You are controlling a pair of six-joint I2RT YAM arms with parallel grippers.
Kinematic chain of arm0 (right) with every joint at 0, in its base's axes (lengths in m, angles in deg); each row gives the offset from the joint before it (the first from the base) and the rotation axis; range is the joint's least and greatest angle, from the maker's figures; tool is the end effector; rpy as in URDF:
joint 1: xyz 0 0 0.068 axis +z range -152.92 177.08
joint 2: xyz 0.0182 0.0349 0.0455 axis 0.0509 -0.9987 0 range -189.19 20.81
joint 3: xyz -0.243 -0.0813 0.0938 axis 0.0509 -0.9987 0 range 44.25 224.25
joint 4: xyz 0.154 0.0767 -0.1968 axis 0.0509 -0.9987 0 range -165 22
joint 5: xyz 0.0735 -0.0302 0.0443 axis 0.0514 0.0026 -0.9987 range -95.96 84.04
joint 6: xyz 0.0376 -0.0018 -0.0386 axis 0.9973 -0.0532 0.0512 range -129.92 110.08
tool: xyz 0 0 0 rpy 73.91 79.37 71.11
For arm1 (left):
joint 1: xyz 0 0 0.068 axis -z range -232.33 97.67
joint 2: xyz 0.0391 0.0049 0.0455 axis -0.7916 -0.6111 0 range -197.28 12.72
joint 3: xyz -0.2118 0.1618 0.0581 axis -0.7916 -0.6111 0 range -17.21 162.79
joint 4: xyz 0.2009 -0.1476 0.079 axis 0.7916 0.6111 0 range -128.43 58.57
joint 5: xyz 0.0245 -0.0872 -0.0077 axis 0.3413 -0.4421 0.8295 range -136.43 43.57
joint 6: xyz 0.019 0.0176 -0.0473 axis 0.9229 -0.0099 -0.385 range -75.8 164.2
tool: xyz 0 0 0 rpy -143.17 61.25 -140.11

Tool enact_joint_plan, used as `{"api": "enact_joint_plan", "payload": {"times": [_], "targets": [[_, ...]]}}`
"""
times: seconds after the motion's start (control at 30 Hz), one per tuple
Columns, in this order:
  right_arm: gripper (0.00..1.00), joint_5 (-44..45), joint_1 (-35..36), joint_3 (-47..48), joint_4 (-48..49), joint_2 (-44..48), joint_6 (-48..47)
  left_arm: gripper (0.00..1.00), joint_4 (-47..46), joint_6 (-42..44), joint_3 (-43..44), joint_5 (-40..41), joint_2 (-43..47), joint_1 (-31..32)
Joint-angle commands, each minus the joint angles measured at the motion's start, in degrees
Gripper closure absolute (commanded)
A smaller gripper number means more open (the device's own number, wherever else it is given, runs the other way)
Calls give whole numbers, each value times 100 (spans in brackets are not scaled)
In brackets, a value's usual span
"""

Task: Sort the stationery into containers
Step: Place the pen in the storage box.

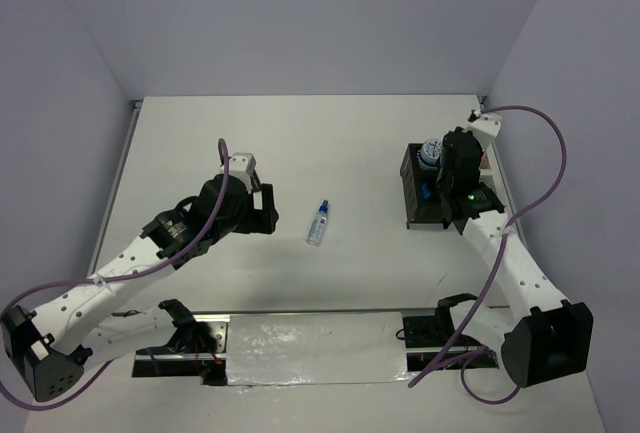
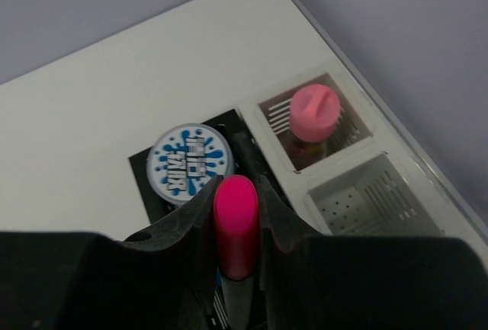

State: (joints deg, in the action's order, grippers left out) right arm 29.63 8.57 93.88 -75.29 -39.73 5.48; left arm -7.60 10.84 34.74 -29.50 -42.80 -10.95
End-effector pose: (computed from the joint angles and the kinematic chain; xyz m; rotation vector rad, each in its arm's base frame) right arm 0.2392 0.0274 0.3239 0.4762 1.7722 -0.2574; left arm 0.1630 -0.1296 0.3147 -0.0181 2.1744 -0.4373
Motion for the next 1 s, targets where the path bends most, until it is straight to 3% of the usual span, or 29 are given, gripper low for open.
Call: {"api": "enact_joint_plan", "payload": {"times": [0.0, 0.2, 0.27, 0.63, 0.7, 0.83, 0.87, 0.9, 0.97], "targets": [[100, 369, -155, -111, 88, -2, -28, 1, -24, 23, 246, 109, 60, -25], [100, 413, -173, -401, 227, 33, 86, 1, -121, -65, 158, 188, 7, -52], [94, 334, -191, -480, 350, 15, 86, 1, -156, -117, 150, 206, -46, -69], [89, 62, -208, -841, 966, -266, 113, 1, -656, -179, 97, -189, -301, -535], [85, 9, -208, -823, 984, -336, 130, 1, -727, -162, 18, -269, -327, -588], [20, -114, -208, -980, 878, -144, 323, 1, -911, -240, -175, -252, -353, -676], [16, -210, -208, -1042, 904, 66, 393, 1, -929, -267, -193, -225, -380, -737], [4, -237, -208, -1095, 879, 198, 437, 1, -947, -319, -211, -190, -406, -789], [0, -333, -208, -1192, 808, 531, 464, 1, -956, -478, -193, -120, -511, -973]]}}
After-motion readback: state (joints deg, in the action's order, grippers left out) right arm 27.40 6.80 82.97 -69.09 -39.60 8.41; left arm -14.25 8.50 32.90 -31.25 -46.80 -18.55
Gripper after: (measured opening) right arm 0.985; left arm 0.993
